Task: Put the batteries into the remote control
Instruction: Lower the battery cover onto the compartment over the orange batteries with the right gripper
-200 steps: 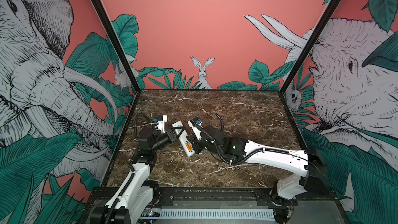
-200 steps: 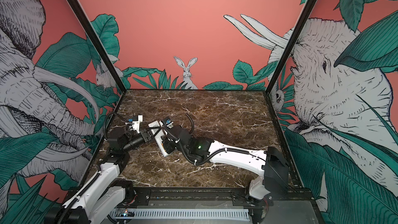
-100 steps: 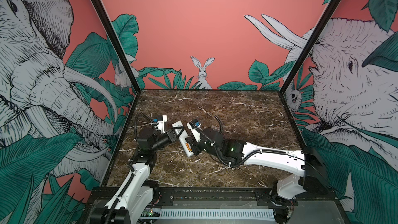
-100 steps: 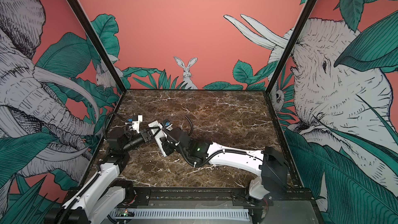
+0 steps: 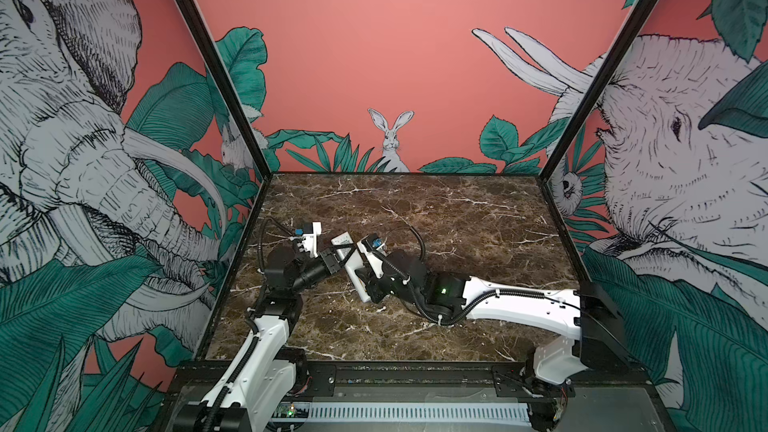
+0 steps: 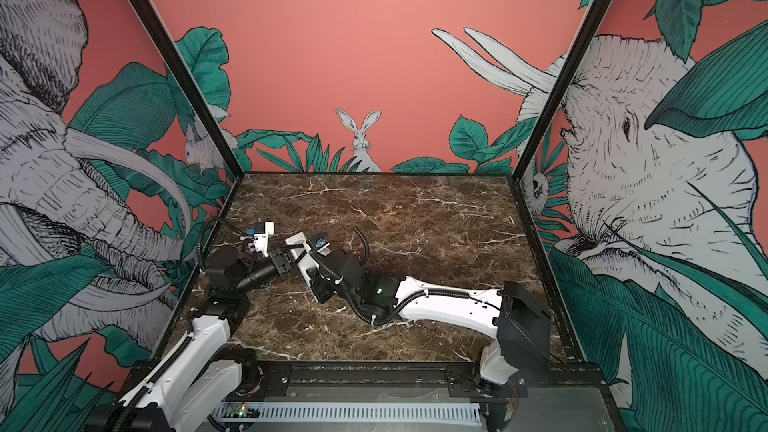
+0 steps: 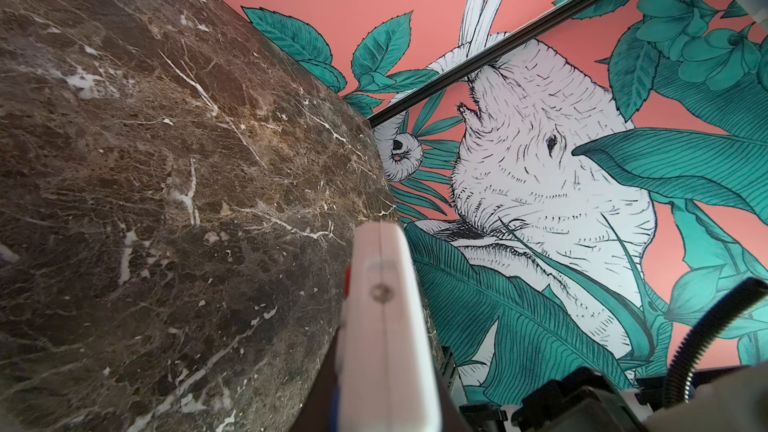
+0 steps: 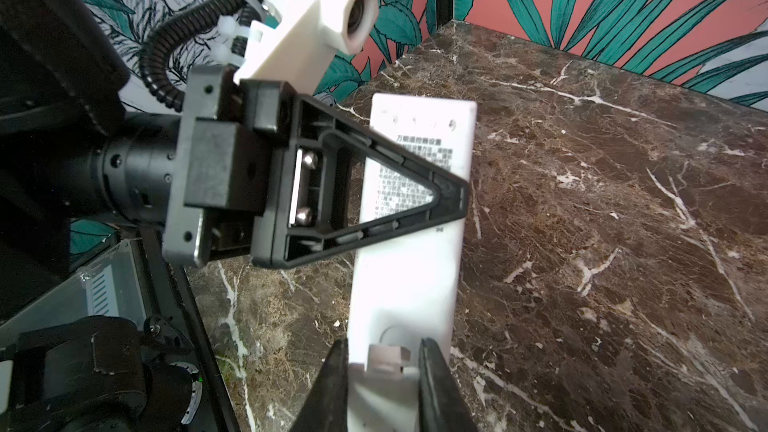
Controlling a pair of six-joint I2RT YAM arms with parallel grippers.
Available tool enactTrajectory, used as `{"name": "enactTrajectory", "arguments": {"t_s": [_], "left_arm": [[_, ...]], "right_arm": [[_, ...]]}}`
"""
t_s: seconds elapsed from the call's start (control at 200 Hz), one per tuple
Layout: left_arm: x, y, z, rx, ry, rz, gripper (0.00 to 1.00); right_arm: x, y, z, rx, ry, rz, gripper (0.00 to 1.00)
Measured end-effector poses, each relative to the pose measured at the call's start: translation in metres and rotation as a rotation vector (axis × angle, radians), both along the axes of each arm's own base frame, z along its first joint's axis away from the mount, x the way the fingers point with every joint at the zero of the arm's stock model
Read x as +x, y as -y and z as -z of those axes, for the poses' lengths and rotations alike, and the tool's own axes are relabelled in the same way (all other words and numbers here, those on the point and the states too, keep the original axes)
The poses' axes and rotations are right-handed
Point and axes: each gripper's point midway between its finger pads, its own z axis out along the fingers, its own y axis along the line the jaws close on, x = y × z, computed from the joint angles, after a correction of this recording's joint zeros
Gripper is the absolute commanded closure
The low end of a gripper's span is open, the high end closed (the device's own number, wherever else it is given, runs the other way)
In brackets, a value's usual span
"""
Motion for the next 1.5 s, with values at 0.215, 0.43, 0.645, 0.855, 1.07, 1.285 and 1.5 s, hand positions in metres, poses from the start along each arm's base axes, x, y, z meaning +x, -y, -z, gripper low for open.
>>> {"name": "enactTrajectory", "arguments": {"t_s": [0.215,0.43,0.645,0.855,1.07,1.285,1.5], "left_arm": [[0.0,0.0,0.0,-0.001,0.0,-0.001,1.0],[-0.001,0.0,-0.002,-0.002,0.007,-0.004,1.0],[0.0,-0.001,-0.002,-0.003,0.005,-0.005,1.0],[0.0,-0.001,-0.002,-0.003,0.005,-0.008,1.0],[0.0,-0.001,-0.002,-0.002,0.005,-0.011,1.0],[0.0,-0.001,-0.004,-0.003,0.013,-0.014,1.0],[0.0,-0.002,-0.005,-0.003,0.015,-0.016,1.0]], "right_arm": [[0.0,-0.001,0.001,0.0,0.002,0.002,0.93],[-0.003,-0.001,0.002,-0.002,0.002,0.003,0.93],[-0.001,0.0,0.002,-0.004,0.007,0.013,0.94],[-0.001,0.002,0.008,-0.018,0.005,0.018,0.94],[-0.002,0.003,0.011,-0.025,0.003,0.017,0.94],[-0.002,0.003,0.011,-0.025,0.002,0.017,0.94],[-0.002,0.003,0.011,-0.024,0.0,0.019,0.93]]}}
